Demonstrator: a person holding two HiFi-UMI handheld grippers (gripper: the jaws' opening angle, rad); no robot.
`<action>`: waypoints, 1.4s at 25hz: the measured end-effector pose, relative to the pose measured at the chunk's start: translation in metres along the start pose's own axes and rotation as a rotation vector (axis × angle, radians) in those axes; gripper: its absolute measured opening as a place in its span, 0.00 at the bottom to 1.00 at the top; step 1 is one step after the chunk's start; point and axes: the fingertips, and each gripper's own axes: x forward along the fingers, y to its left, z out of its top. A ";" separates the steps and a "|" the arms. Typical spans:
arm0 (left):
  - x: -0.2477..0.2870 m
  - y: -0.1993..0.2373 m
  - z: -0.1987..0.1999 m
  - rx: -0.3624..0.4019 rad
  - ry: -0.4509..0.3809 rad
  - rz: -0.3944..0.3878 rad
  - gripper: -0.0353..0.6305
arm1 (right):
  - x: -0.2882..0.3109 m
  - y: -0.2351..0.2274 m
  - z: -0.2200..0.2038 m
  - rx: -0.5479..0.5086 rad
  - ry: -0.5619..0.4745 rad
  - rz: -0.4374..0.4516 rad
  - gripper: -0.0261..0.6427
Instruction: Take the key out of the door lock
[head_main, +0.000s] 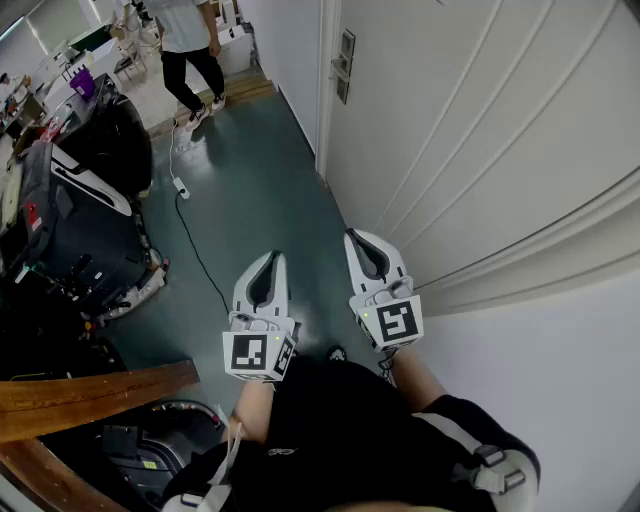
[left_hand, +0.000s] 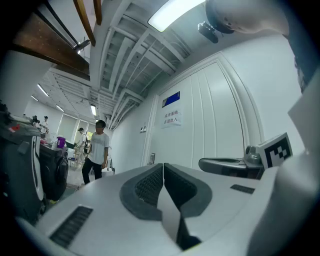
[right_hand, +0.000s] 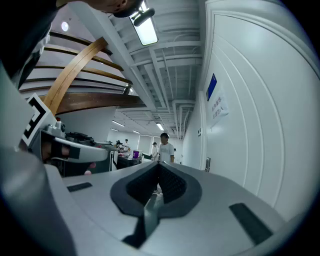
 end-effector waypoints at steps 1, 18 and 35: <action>0.000 0.000 0.002 0.002 0.004 0.003 0.09 | 0.000 0.000 0.000 0.002 0.000 0.001 0.05; 0.003 -0.003 -0.014 -0.018 0.035 0.008 0.09 | -0.002 -0.001 -0.017 0.058 0.007 0.031 0.05; 0.011 -0.019 -0.048 0.001 0.067 0.095 0.09 | -0.025 -0.040 -0.062 0.313 0.014 0.093 0.28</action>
